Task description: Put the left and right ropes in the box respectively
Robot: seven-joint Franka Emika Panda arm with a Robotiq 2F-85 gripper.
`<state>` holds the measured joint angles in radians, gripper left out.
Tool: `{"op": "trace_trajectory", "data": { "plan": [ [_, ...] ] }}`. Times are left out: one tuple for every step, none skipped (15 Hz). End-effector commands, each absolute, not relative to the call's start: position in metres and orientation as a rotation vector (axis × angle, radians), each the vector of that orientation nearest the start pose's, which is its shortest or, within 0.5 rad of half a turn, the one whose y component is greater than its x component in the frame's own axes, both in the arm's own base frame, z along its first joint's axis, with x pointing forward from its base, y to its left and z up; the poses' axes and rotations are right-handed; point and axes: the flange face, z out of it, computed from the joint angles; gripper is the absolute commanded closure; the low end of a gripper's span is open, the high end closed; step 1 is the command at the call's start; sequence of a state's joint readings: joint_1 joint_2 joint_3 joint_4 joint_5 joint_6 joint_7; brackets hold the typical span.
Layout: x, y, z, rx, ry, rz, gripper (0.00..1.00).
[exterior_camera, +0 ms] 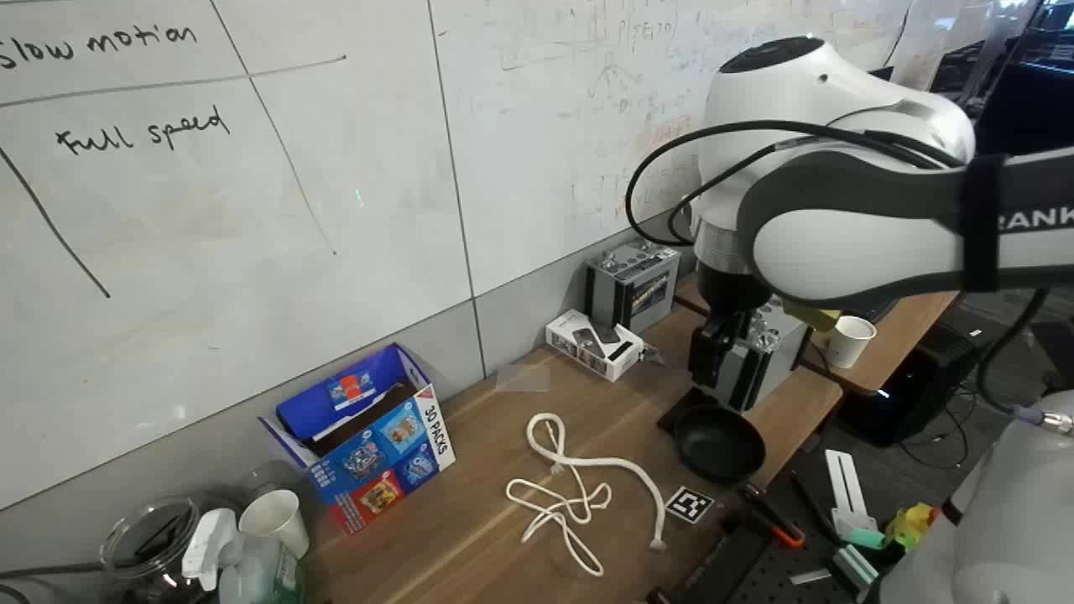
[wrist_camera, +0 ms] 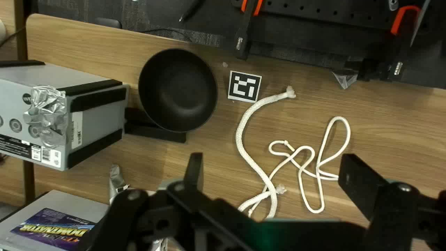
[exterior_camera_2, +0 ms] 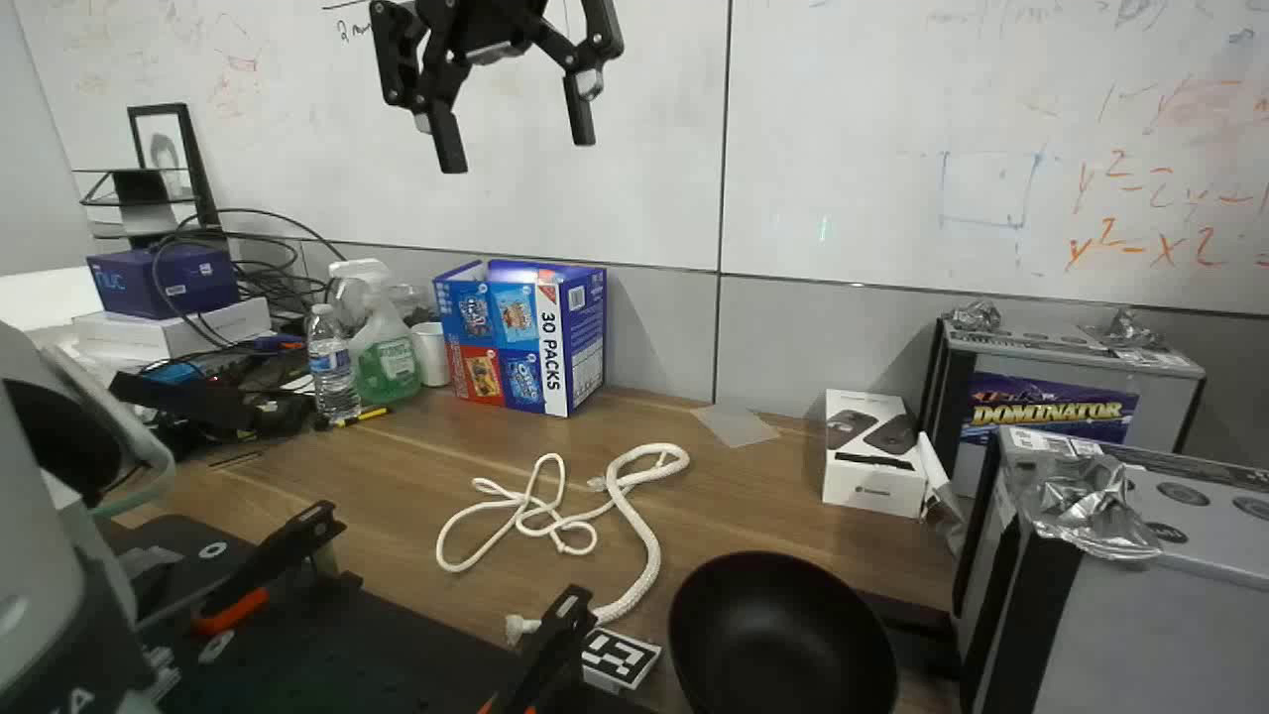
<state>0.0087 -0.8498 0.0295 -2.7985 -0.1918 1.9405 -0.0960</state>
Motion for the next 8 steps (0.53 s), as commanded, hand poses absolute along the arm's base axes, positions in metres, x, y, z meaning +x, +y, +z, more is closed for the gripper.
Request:
{"op": "trace_trajectory", "data": {
  "plan": [
    [0.292, -0.002, 0.433, -3.326, -0.324, 0.027, 0.0],
    [0.293, -0.002, 0.433, -3.326, -0.324, 0.026, 0.0],
    [0.293, -0.002, 0.434, -3.326, -0.324, 0.025, 0.0],
    [0.293, -0.002, 0.434, -3.326, -0.324, 0.025, 0.0],
    [0.293, -0.002, 0.434, -3.326, -0.324, 0.025, 0.0],
    [0.293, -0.002, 0.434, -3.326, -0.324, 0.025, 0.0],
    [0.298, -0.002, 0.429, -3.321, -0.309, 0.019, 0.0],
    [0.304, -0.001, 0.427, -3.322, -0.282, -0.021, 0.0]
  ]
}}
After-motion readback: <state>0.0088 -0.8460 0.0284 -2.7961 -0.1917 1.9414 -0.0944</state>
